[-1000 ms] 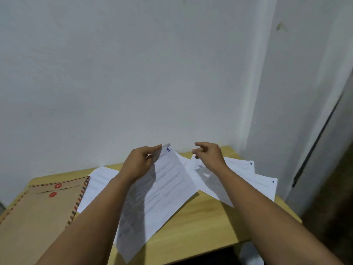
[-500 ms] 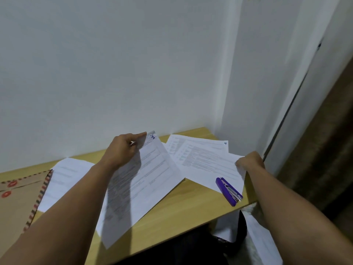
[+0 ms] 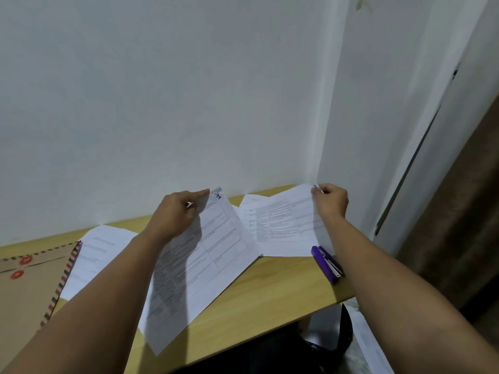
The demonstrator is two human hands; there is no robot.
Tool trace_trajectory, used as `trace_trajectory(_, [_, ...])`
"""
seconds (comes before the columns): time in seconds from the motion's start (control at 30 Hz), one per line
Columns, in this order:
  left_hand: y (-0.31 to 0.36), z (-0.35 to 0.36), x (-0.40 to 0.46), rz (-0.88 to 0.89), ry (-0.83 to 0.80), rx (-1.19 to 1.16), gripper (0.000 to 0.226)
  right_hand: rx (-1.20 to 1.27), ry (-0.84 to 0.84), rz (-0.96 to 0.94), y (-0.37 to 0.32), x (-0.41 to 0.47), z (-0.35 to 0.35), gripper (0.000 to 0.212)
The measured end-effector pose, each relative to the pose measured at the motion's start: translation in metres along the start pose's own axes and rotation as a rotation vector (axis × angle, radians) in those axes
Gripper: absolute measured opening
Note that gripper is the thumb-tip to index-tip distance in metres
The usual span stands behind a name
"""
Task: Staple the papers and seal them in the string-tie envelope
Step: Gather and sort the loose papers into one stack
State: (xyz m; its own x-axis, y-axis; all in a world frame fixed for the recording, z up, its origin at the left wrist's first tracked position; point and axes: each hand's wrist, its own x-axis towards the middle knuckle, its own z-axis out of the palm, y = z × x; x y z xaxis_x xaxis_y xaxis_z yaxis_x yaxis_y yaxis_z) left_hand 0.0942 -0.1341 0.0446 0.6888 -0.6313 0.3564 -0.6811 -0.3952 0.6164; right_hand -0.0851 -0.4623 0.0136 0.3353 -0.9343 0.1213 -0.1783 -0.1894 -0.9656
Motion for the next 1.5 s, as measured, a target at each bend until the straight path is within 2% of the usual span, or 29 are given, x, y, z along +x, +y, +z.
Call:
trace_trajectory(0.4, [0.009,-0.032,-0.004,0.026,0.051,-0.005,0.053,0.073,-0.394,-0.359,-0.094,-0.034,0.044,0.016])
trace_trajectory(0.57, [0.02,-0.054,-0.005,0.054,0.074,-0.015,0.056,0.134,-0.502,-0.428,-0.136,-0.054,0.067,0.014])
trace_trajectory(0.73, [0.028,-0.074,-0.008,0.068,0.134,-0.055,0.059,0.179,-0.63,-0.43,-0.159,-0.076,0.089,0.01])
trace_trajectory(1.1, [0.038,-0.098,-0.015,0.016,0.233,-0.114,0.054,0.333,-0.898,-0.259,-0.176,-0.116,0.114,0.019])
trace_trajectory(1.27, [0.039,-0.099,-0.018,-0.021,0.25,-0.118,0.05,0.319,-0.914,-0.254,-0.18,-0.128,0.116,0.018])
trace_trajectory(1.5, [0.038,-0.101,-0.025,-0.045,0.26,-0.163,0.047,0.278,-0.908,-0.35,-0.176,-0.135,0.12,0.013])
